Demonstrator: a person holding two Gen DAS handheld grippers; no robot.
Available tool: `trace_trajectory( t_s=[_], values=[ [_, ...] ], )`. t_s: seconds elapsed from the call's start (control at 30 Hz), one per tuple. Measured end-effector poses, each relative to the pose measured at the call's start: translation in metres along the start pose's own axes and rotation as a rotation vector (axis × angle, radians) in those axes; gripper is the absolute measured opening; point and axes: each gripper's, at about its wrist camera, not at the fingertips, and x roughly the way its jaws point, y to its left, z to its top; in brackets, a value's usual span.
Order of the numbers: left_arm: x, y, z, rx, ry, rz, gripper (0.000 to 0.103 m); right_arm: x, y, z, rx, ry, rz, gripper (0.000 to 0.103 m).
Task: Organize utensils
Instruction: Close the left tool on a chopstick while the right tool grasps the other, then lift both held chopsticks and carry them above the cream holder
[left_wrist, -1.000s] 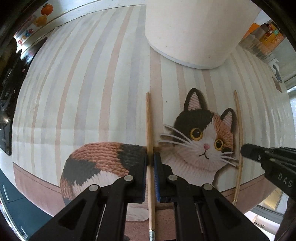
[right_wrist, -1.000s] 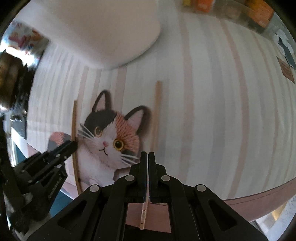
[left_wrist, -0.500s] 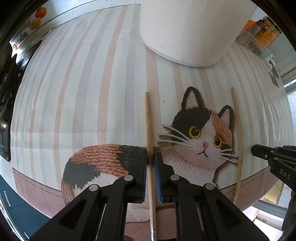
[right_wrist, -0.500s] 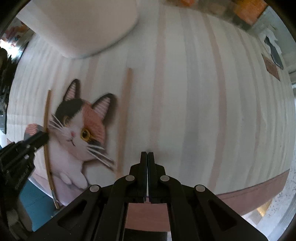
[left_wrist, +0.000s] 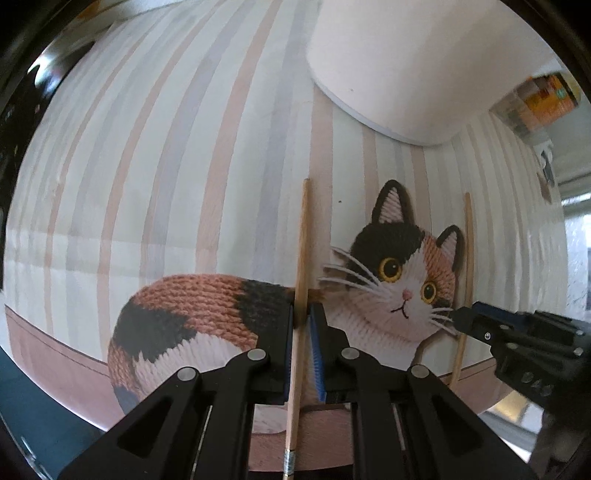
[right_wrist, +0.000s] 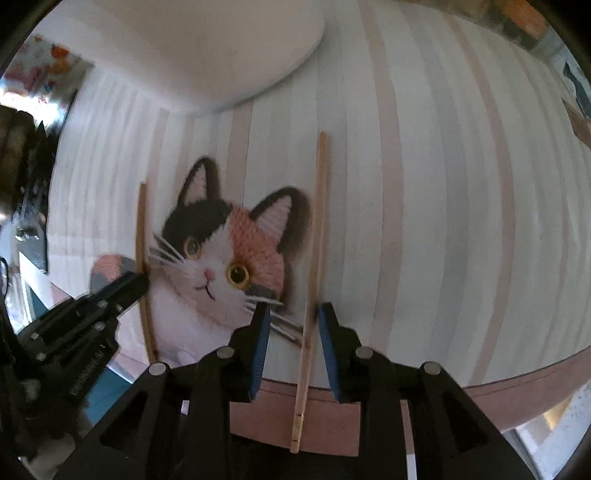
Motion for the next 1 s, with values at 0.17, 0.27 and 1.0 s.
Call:
trace_trajectory(
  t_s=[0.17, 0.27, 1.0],
  values=[
    [0.001, 0.011, 0.004, -0.023, 0.021, -0.044, 0.012, 0.014, 0.012, -0.016, -0.051, -0.007, -0.092, 0.006],
    [0.0, 0.013, 0.006, -0.01, 0.019, -0.038, 0.013, 0.016, 0.0, -0.024, -0.051, -0.005, -0.095, 0.006],
    [0.007, -0.026, -0.007, 0.118, 0.001, 0.085, 0.004, 0.017, 0.008, -0.007, -0.118, -0.015, -0.137, 0.007]
  ],
)
